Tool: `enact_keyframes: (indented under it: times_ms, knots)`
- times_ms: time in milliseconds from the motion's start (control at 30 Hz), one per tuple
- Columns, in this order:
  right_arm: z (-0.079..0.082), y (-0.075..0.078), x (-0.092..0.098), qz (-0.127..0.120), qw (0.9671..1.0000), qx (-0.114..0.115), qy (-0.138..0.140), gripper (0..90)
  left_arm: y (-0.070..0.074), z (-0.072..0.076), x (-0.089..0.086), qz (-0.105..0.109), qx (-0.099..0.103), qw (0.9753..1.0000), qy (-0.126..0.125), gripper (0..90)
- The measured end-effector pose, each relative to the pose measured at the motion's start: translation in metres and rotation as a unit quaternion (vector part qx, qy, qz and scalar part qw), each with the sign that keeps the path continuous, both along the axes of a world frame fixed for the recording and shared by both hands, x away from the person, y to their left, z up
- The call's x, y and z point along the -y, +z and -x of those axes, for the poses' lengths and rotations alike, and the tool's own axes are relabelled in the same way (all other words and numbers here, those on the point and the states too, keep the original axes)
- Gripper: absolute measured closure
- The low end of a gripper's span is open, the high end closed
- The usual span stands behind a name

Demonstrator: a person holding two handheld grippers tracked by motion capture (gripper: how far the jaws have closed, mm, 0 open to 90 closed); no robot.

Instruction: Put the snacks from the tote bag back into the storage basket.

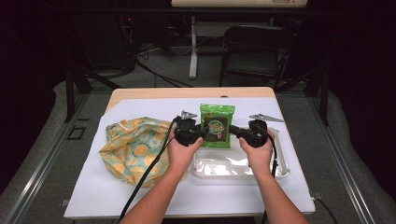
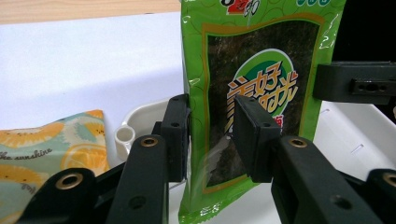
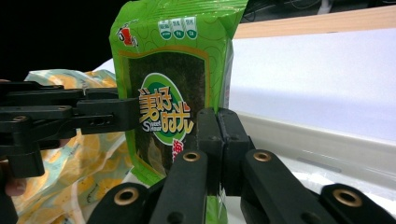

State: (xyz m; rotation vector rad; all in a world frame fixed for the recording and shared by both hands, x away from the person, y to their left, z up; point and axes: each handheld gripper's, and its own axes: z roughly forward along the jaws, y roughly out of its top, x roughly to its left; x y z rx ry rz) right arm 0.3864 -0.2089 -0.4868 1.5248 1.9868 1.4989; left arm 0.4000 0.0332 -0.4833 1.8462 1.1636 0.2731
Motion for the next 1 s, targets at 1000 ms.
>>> enact_keyframes:
  times_ms: [1000]
  knots:
    - [-0.014, -0.016, -0.002, 0.013, 0.9994, -0.031, -0.010, 89.0, -0.019, -0.012, 0.008, -0.006, -0.033, 0.9994, 0.002, 54.1]
